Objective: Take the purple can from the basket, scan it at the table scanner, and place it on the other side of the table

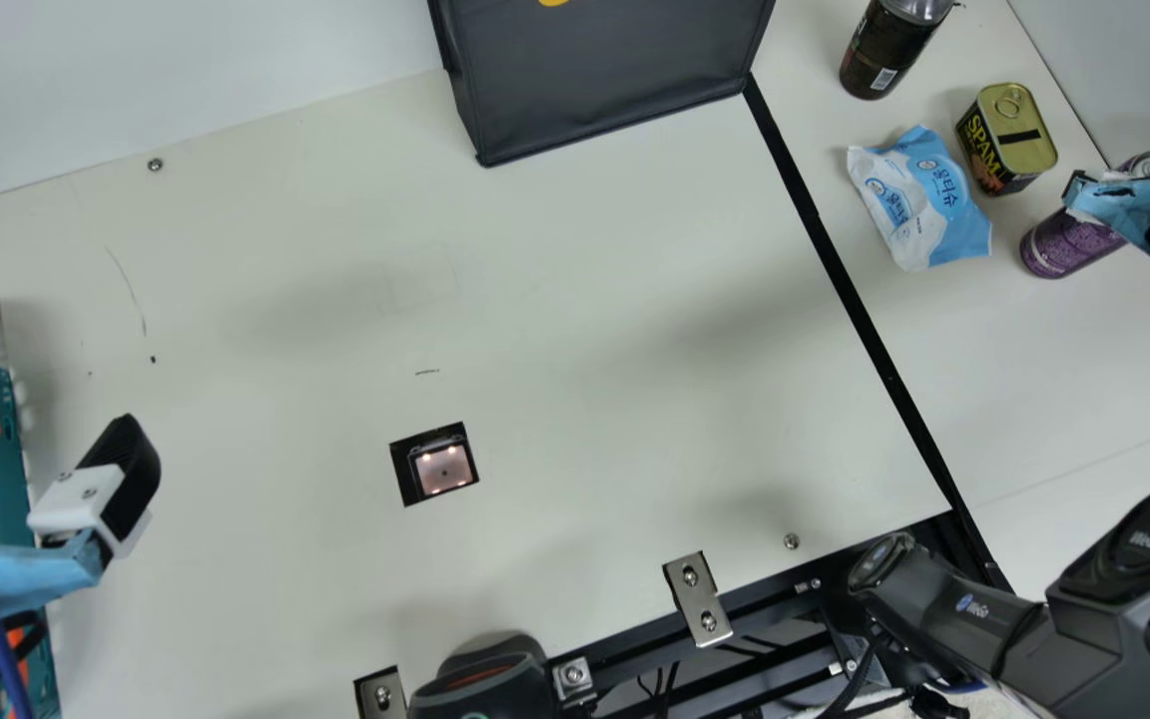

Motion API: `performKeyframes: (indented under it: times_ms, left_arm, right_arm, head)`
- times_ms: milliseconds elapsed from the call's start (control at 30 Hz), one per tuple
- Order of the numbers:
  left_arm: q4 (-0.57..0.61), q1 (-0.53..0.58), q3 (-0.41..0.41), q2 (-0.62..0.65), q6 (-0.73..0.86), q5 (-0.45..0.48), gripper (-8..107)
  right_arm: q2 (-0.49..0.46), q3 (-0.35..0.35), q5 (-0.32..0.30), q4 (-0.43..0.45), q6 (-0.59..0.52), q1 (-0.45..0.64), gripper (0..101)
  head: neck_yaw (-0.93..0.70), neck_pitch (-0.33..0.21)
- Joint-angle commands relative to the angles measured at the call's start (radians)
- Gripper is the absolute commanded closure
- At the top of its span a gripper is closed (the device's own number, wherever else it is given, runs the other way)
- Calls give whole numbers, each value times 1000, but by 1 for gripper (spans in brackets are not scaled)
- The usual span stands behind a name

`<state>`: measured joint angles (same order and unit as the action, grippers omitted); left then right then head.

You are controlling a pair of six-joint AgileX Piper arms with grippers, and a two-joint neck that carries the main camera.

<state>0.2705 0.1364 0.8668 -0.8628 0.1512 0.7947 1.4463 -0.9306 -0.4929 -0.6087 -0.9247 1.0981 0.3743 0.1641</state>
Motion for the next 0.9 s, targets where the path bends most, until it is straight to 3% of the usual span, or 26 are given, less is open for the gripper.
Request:
performKeyframes:
  times_ms: [0, 400, 600, 867]
  left_arm:
    - [0, 0, 0, 0, 0, 0, 9]
    - [0, 0, 0, 0, 0, 0, 9]
    - [0, 0, 0, 0, 0, 0, 9]
    - [0, 0, 0, 0, 0, 0, 9]
  right_arm:
    - [1, 2, -1, 4, -1, -1, 48]
    - [-12, 10, 2, 12, -7, -7, 8]
    - [-53, 2, -2, 40, 3, -14, 6]
    - [-158, -36, -26, 162, 94, -57, 6]
  head:
    - [2, -26]
    - [2, -26]
    - [2, -26]
    - [2, -26]
